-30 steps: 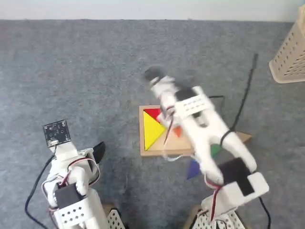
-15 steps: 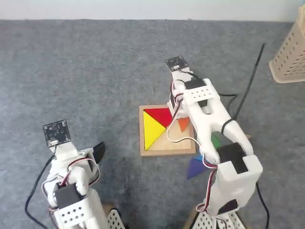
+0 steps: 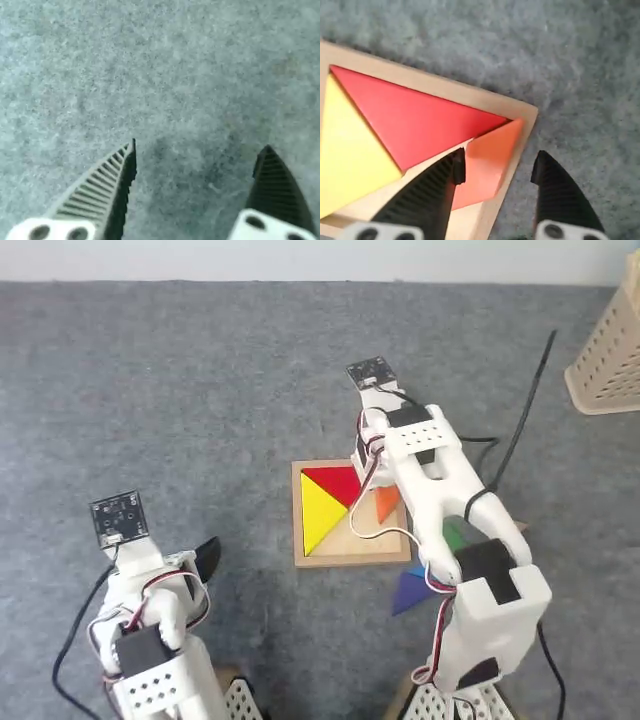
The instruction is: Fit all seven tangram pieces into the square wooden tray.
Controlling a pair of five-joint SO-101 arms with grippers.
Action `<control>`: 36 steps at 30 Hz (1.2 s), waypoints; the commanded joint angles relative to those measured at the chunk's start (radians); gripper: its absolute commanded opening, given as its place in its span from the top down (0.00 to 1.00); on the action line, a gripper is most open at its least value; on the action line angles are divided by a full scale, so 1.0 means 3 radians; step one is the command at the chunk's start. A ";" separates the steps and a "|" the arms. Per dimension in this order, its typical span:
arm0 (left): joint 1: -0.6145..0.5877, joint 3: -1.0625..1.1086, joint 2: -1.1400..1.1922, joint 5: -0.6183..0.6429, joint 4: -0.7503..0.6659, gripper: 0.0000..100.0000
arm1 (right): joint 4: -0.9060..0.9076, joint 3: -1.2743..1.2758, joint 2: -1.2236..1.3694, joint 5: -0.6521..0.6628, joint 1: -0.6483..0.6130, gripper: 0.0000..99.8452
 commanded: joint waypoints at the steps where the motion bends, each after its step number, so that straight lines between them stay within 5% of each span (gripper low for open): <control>1: 0.0005 -0.0043 -0.0041 -0.0005 -0.0005 0.65 | 0.0003 -0.0133 -0.0320 -0.0036 0.0069 0.84; 6: 0.0005 -0.0043 -0.0041 -0.0005 -0.0005 0.65 | -0.0274 0.0256 -0.0678 -0.0015 0.0090 1.00; 36: 0.0005 -0.0043 -0.0041 -0.0005 -0.0005 0.65 | -0.0407 0.0389 -0.0161 0.0138 0.0074 0.97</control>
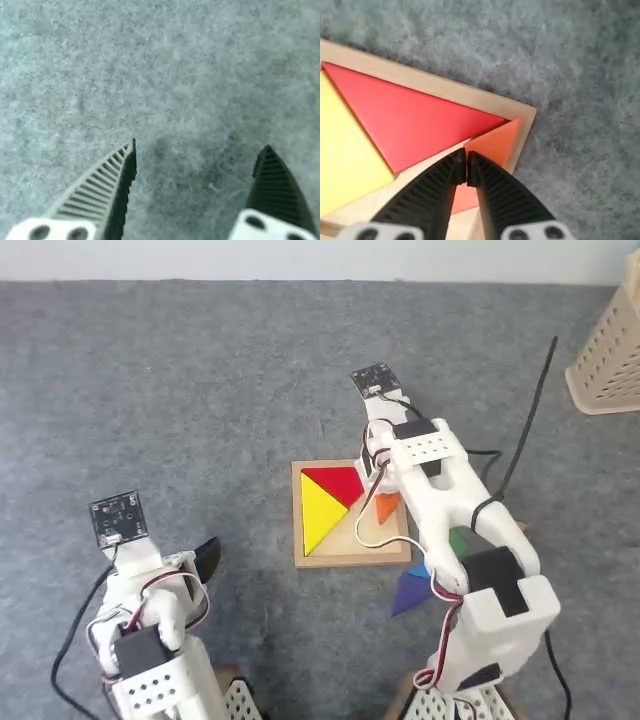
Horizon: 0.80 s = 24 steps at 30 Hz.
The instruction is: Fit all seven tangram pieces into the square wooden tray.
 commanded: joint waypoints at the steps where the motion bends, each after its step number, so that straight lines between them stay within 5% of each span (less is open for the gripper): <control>1: 0.0005 -0.0043 -0.0041 -0.0005 -0.0005 0.65 | 0.0023 -0.0046 -0.0028 0.0066 0.0023 0.97; 24: 0.0005 -0.0043 -0.0041 -0.0005 -0.0005 0.65 | 0.0151 0.0005 -0.0038 0.0061 -0.0079 0.97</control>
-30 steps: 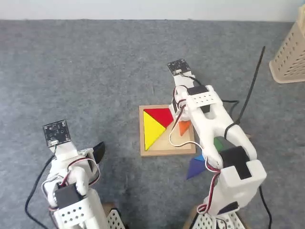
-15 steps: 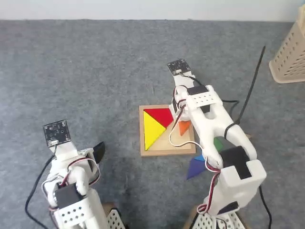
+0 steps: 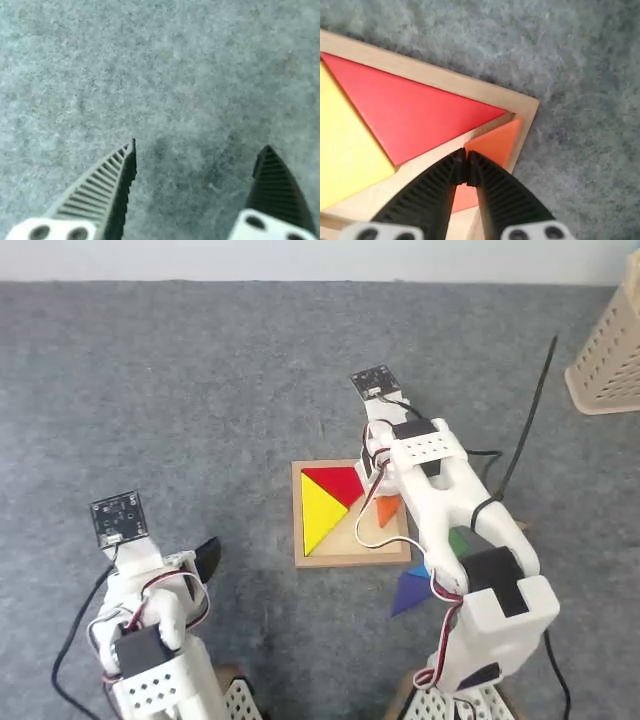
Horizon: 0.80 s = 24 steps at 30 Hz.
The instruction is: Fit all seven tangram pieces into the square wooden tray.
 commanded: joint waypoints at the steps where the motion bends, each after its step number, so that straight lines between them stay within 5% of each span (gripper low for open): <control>1: 0.0005 -0.0043 -0.0041 -0.0005 -0.0005 0.65 | 0.0043 0.0005 -0.0038 0.0061 -0.0074 0.97; 10: 0.0005 -0.0043 -0.0041 -0.0005 -0.0005 0.65 | -0.0074 -0.0015 -0.0038 0.0061 -0.0376 0.97; 24: 0.0005 -0.0043 -0.0041 -0.0005 -0.0005 0.65 | -0.0355 0.0736 -0.1281 0.0066 0.0059 0.97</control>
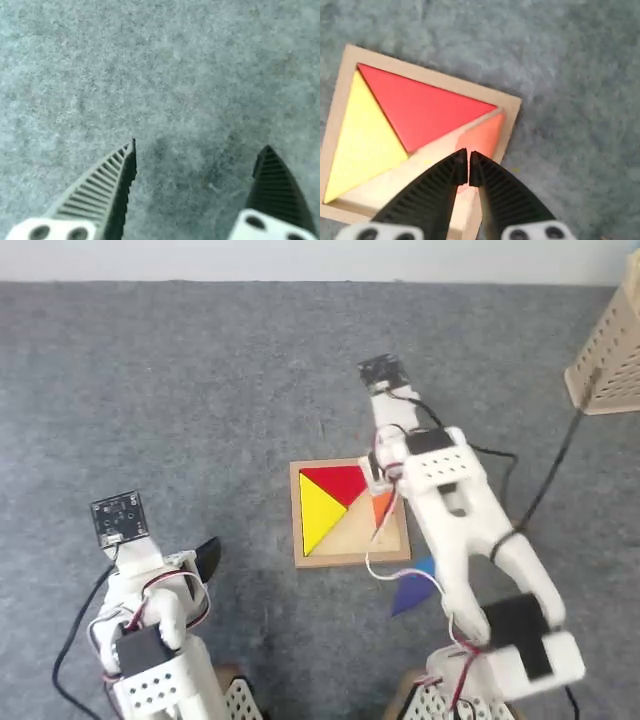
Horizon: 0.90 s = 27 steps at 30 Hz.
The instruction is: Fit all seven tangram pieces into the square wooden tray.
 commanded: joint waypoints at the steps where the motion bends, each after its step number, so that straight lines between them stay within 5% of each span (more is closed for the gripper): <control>1: 0.0005 -0.0043 -0.0041 -0.0005 -0.0005 0.65 | -0.0228 0.0220 -0.0253 0.0056 0.0049 0.97; 27: 0.0005 -0.0043 -0.0041 -0.0005 -0.0005 0.65 | -0.0289 -0.0302 0.0616 0.0056 0.0274 0.97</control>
